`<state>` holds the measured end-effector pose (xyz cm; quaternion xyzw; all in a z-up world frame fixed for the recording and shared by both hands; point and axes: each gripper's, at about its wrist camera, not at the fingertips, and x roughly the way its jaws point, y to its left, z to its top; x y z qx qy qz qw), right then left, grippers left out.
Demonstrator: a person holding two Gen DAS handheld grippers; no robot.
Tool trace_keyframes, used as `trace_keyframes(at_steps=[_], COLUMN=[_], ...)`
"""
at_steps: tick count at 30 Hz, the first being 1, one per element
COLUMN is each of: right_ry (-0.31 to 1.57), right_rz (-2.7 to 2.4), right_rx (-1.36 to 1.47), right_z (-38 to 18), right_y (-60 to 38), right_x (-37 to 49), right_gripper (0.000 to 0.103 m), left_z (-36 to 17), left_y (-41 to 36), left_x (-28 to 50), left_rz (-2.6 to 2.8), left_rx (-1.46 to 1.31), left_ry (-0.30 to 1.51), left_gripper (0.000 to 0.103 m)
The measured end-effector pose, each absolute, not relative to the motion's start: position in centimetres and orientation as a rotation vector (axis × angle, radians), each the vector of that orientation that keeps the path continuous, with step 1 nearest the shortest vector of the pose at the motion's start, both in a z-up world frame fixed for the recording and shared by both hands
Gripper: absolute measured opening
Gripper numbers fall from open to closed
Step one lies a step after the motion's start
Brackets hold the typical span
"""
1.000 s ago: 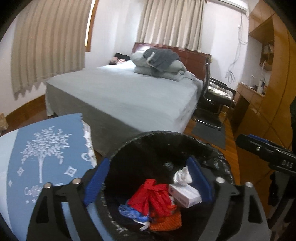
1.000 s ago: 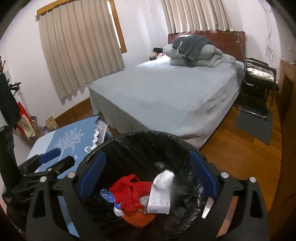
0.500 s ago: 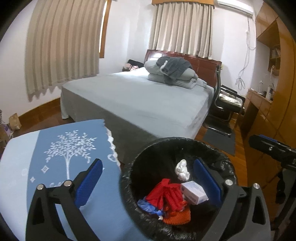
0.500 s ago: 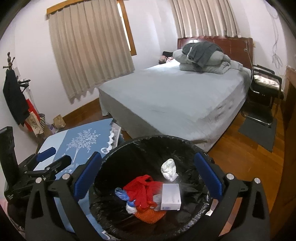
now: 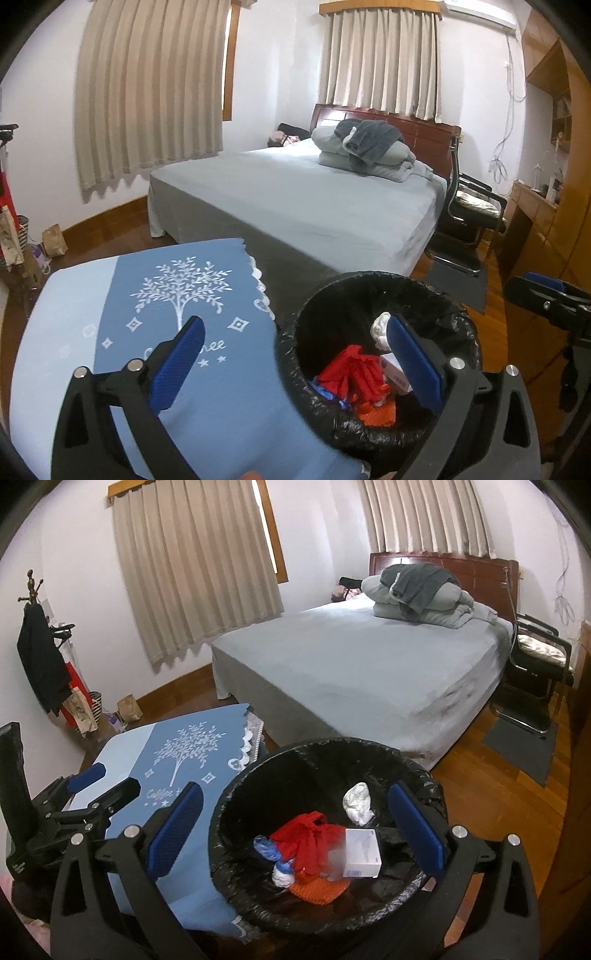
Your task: Collect trash
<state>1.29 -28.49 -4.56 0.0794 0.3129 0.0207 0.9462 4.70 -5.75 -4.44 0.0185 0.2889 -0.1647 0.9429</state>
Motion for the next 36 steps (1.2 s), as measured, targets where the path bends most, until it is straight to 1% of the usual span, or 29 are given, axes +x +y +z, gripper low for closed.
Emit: trace_keyframes(at_steps=[15, 36], right_ry=[0.613, 0.611], right_rz=[0.079, 0.086], right_rx=[0.113, 0.106], right_z=[-3.3, -2.7], right_y=[-25.8, -25.2], right_x=[0.5, 0.5], right_gripper=[0.098, 0.098], left_z=[-2.7, -2.2], left_y=[-4.1, -3.4], left_x=[2.2, 1.9], left_rz=[-0.309, -0.280], left_rx=[0.019, 0.003], left_ry=[0.552, 0.543], left_gripper=[0.097, 0.097])
